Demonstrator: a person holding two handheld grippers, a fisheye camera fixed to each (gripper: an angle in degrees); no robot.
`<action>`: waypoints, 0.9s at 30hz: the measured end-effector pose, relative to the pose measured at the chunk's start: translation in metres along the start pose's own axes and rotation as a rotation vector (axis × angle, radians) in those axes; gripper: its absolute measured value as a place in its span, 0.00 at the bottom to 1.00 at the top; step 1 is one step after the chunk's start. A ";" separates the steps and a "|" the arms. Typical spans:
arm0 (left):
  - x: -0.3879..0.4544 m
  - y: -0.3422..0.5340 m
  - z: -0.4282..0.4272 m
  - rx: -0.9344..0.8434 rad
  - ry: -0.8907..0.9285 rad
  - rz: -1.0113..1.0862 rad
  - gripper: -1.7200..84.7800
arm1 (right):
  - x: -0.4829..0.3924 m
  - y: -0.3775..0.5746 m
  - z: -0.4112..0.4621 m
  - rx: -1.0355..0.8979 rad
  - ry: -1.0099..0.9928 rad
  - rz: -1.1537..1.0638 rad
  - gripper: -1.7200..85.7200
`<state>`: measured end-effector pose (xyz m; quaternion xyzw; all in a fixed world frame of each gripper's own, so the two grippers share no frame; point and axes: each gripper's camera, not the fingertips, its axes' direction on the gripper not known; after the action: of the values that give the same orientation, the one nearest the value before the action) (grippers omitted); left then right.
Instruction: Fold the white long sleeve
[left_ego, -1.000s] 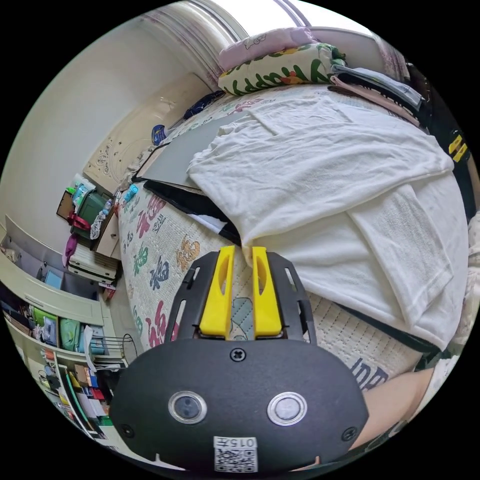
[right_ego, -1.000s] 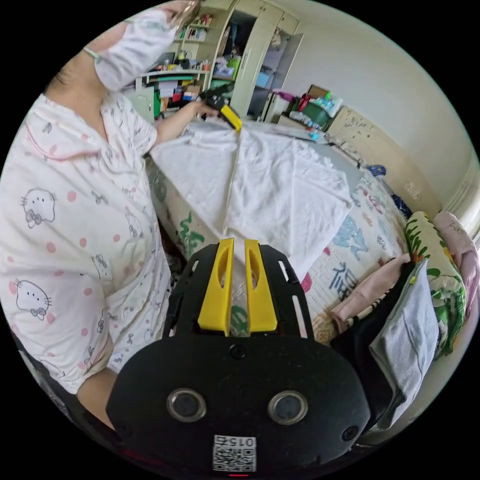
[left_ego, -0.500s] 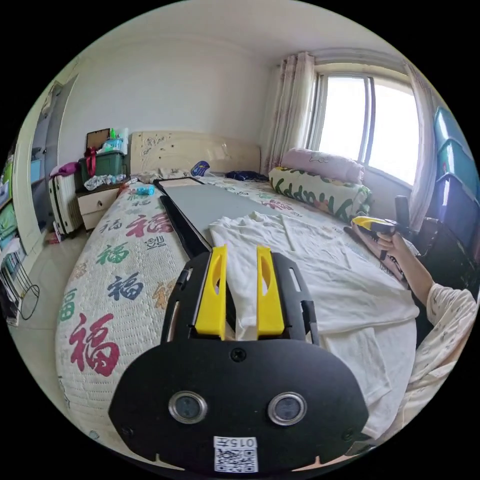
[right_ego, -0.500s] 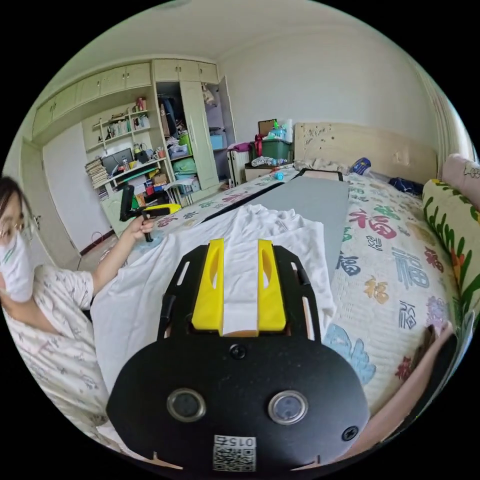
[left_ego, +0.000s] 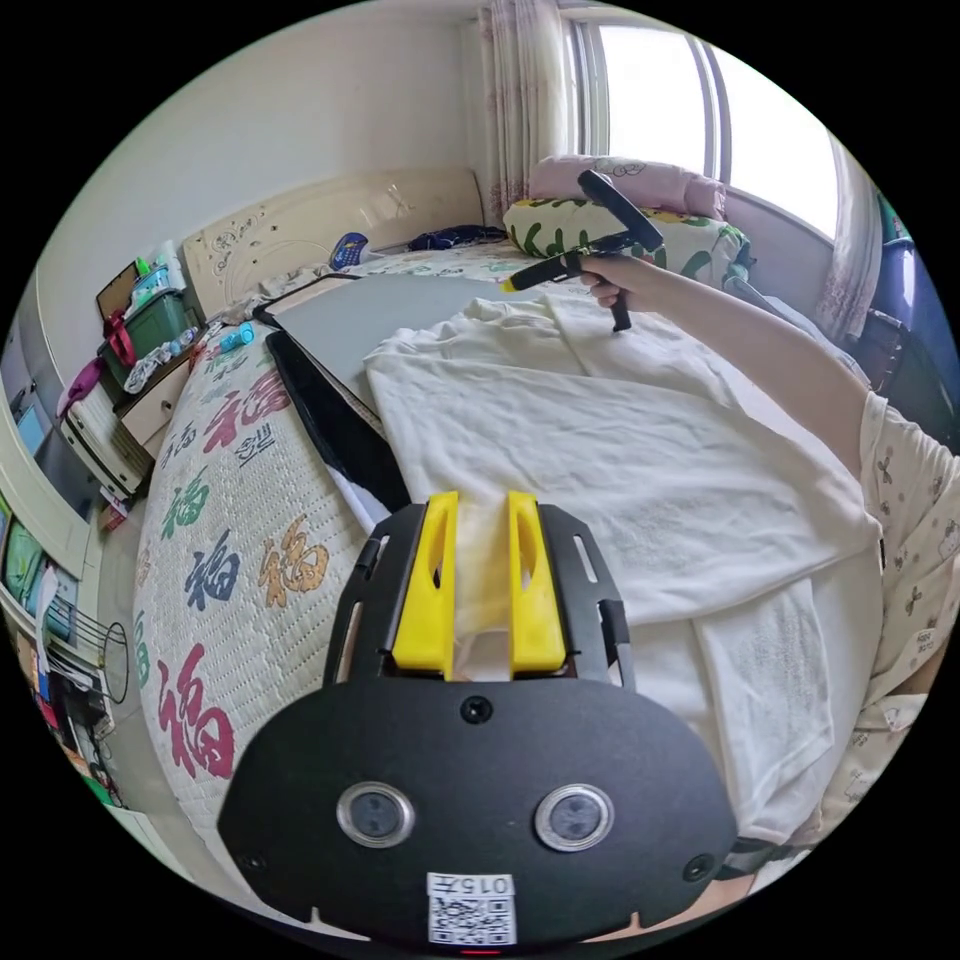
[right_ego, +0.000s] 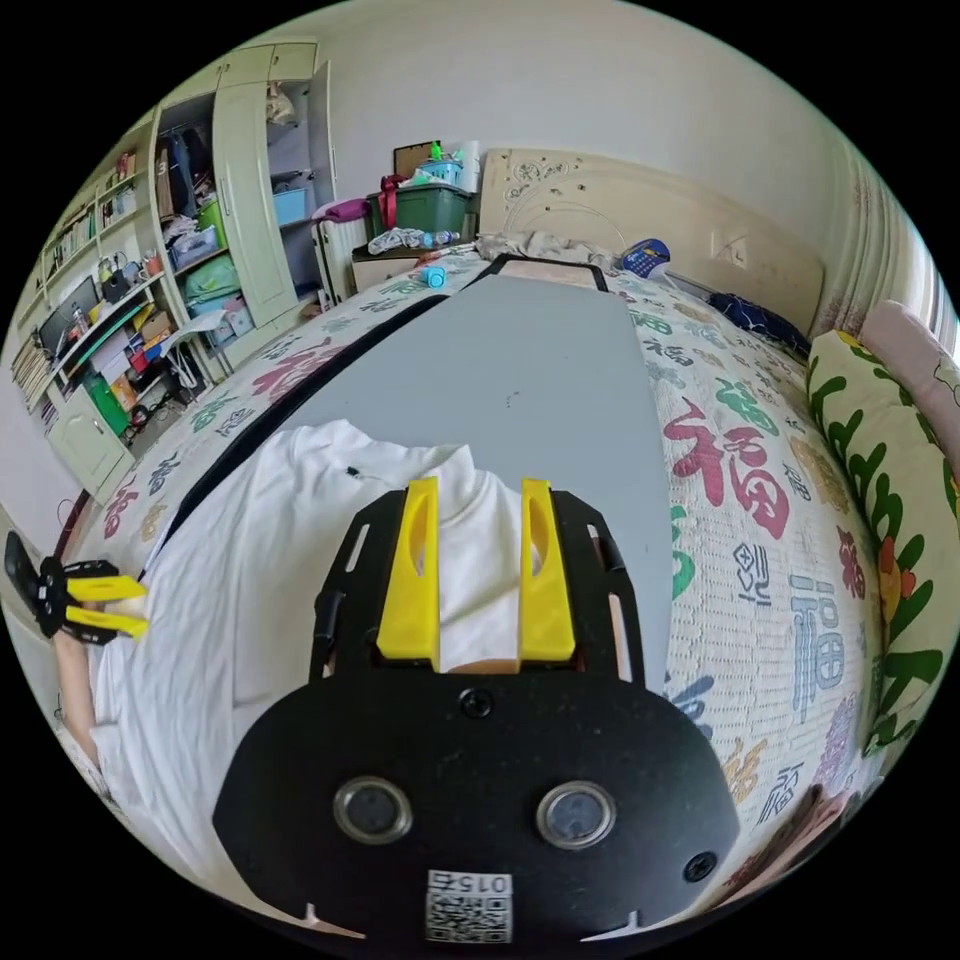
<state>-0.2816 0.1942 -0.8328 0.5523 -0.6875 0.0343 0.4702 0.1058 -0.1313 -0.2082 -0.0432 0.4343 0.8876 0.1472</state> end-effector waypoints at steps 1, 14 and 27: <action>-0.003 -0.004 -0.004 0.001 0.009 -0.005 0.11 | 0.000 -0.010 0.010 -0.017 0.004 0.012 0.16; 0.001 -0.061 -0.085 0.056 -0.022 -0.058 0.12 | -0.041 -0.021 0.007 -0.089 -0.025 -0.093 0.03; 0.117 -0.145 -0.219 0.288 -0.152 0.146 0.22 | -0.124 0.221 -0.231 0.156 -0.208 -0.463 0.02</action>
<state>-0.0272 0.1773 -0.6995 0.5636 -0.7473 0.1245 0.3292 0.1462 -0.4679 -0.1581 -0.0384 0.4625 0.7937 0.3932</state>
